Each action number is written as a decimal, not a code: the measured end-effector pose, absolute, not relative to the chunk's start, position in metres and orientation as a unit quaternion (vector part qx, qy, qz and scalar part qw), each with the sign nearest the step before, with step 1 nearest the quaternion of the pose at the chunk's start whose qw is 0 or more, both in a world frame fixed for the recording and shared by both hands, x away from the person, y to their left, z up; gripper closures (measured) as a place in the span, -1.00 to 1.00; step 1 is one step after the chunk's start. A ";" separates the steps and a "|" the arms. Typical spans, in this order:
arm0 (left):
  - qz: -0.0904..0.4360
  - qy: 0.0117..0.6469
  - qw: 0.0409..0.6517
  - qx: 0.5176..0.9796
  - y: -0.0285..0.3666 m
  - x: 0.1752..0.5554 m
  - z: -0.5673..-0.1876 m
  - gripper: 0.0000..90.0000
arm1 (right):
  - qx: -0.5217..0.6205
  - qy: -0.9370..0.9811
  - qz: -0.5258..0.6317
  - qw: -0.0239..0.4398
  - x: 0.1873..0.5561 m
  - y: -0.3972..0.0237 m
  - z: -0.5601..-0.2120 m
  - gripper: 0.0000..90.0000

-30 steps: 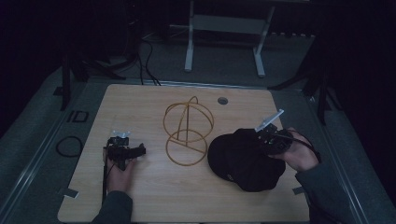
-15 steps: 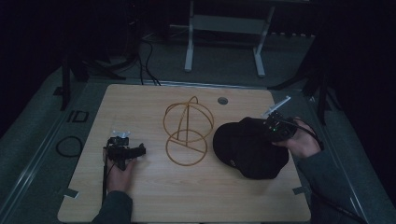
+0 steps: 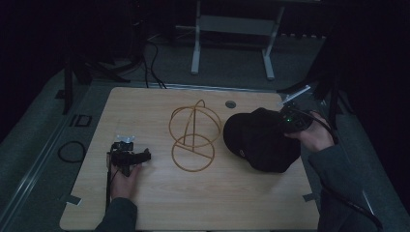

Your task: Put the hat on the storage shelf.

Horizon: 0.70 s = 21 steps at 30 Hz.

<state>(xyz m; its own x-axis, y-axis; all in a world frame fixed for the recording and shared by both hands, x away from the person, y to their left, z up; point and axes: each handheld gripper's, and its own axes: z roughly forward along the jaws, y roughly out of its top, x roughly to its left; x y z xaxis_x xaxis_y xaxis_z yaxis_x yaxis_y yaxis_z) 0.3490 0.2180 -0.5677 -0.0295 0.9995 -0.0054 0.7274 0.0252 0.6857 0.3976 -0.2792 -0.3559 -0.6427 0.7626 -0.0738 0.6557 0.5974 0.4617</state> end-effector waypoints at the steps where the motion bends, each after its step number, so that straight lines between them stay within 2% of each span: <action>1: 0.263 0.668 0.259 0.647 0.218 0.349 -0.568 -0.97 | 0.407 0.880 0.206 0.134 0.398 -0.280 -0.355 0.88; 21: 0.262 0.667 0.259 0.647 0.218 0.349 -0.568 -0.97 | 0.435 0.846 0.282 0.126 0.415 -0.281 -0.339 0.88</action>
